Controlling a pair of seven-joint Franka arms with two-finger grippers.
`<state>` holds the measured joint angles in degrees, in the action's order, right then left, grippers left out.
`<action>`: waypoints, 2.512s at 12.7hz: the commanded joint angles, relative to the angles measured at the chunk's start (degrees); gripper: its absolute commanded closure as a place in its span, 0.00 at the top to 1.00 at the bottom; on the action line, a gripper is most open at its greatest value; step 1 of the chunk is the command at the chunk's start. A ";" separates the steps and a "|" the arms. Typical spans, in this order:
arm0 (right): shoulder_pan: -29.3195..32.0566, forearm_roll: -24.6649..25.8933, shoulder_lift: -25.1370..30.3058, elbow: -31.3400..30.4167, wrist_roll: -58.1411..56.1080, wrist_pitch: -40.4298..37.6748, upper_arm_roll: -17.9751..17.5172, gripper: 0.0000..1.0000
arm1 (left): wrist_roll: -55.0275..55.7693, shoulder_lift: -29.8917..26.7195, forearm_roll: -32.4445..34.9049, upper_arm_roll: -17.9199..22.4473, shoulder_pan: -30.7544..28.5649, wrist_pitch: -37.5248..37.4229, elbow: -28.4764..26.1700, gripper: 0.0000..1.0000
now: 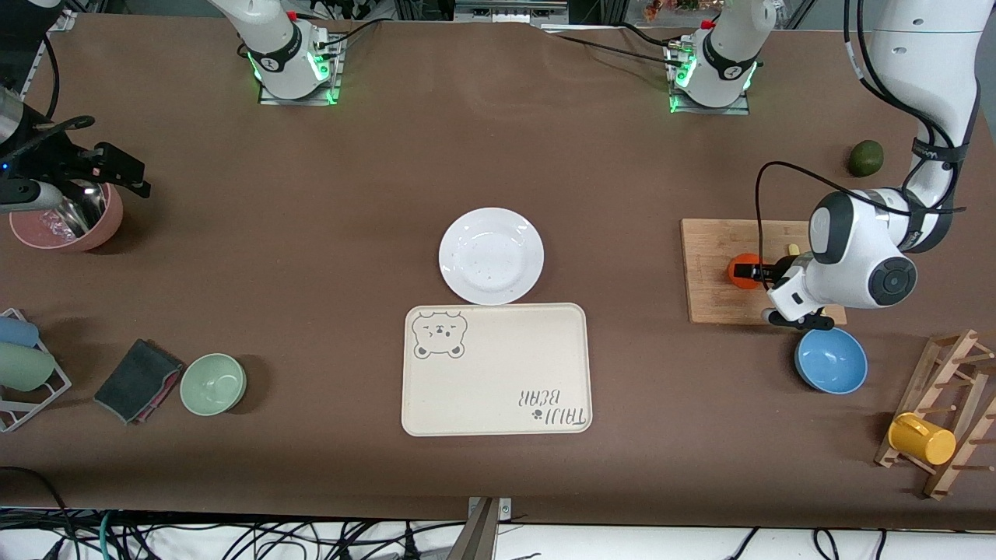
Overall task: Place orange and plate with both arms
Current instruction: 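Reach the left gripper down to the orange on the cutting board, then close the left gripper on the orange and lift it, then carry the orange with the left gripper over the white plate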
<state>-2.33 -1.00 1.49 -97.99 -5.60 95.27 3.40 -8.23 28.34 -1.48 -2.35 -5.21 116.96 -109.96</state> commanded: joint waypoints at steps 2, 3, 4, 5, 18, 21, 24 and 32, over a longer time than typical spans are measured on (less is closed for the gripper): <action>0.13 0.12 1.06 -0.53 -0.64 -0.17 -0.24 1.00 | -0.03 0.66 -2.48 -0.20 -0.16 1.61 -1.14 0.99; 0.13 0.12 1.15 -0.53 -0.64 -0.17 -0.24 1.00 | -0.03 0.84 -2.57 -0.20 -0.16 1.69 -1.05 0.99; 0.13 0.12 1.15 -0.53 -0.64 -0.17 -0.24 1.00 | -0.03 1.02 -2.65 -0.20 -0.16 1.69 -1.05 0.99; 0.13 0.12 1.15 -0.53 -0.64 -0.17 -0.24 1.00 | -0.03 1.45 -2.65 -0.20 -0.07 1.69 -0.88 0.99; 0.13 0.12 1.15 -0.53 -0.64 -1.13 -0.24 1.00 | 0.14 1.81 -2.57 -0.29 0.98 1.35 1.67 0.44; 0.13 0.12 1.15 -0.53 -0.64 -1.23 -0.33 1.00 | 0.23 0.59 -2.65 -3.69 2.39 0.64 3.17 0.34; 0.13 0.12 1.15 -0.53 -0.64 -1.31 -0.24 1.00 | 8.02 1.02 -2.65 -11.43 3.00 1.08 4.40 0.34; 0.22 0.82 1.15 -0.45 -0.46 -2.90 -1.73 1.00 | 34.20 3.82 -8.98 -16.02 20.73 7.39 8.61 0.34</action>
<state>-2.38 -0.89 1.51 -97.99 -5.62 93.39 1.95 20.42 30.02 -9.08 -18.99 11.24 122.72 -104.21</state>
